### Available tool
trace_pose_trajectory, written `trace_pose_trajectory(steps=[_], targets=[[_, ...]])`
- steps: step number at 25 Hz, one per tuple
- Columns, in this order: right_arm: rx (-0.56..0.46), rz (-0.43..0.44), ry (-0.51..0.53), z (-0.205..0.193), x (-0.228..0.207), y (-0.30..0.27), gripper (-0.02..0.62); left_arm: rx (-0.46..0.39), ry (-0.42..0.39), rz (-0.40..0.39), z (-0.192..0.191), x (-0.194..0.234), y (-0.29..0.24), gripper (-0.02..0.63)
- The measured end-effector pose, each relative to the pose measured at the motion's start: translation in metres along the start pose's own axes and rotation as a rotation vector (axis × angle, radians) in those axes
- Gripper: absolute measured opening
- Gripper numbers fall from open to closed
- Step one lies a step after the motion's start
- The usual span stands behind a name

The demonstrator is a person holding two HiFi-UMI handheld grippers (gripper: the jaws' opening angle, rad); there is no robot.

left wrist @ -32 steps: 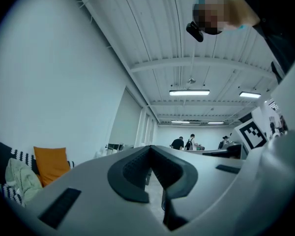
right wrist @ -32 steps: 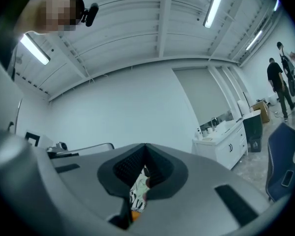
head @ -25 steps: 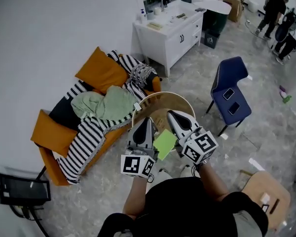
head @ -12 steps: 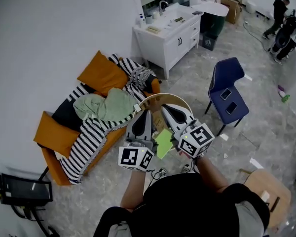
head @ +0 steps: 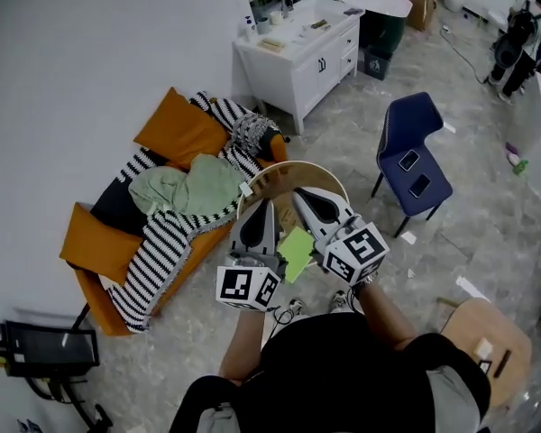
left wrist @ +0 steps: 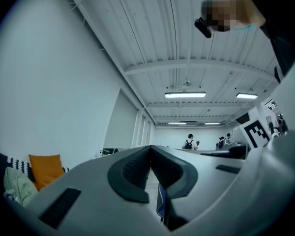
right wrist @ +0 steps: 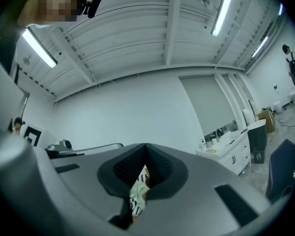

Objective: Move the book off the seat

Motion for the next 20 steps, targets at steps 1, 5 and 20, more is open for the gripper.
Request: trace_pose_trajectory(steps=[1,5,20], targets=[[0.0,-0.003,-0.001,0.001,-0.001,-0.001,0.015,0.002,-0.001,0.001,0.0,0.001,-0.001,0.009],[0.006,-0.01,-0.004,0.001,-0.006,-0.003,0.014,0.003,0.0,0.008,0.0,0.002,-0.003,0.009],[0.012,0.024,-0.004,-0.005,-0.007,-0.016,0.014,0.018,-0.007,0.038,-0.01,0.011,-0.003,0.009]])
Point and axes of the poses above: the fingertips, and each gripper's own axes: y backward along the fingers, x to its left, z out of its top, the point moved 3 cm from there along y, backward along the fingers, and after that the axes turned 14 degrees about x, right-handed, at the moved point
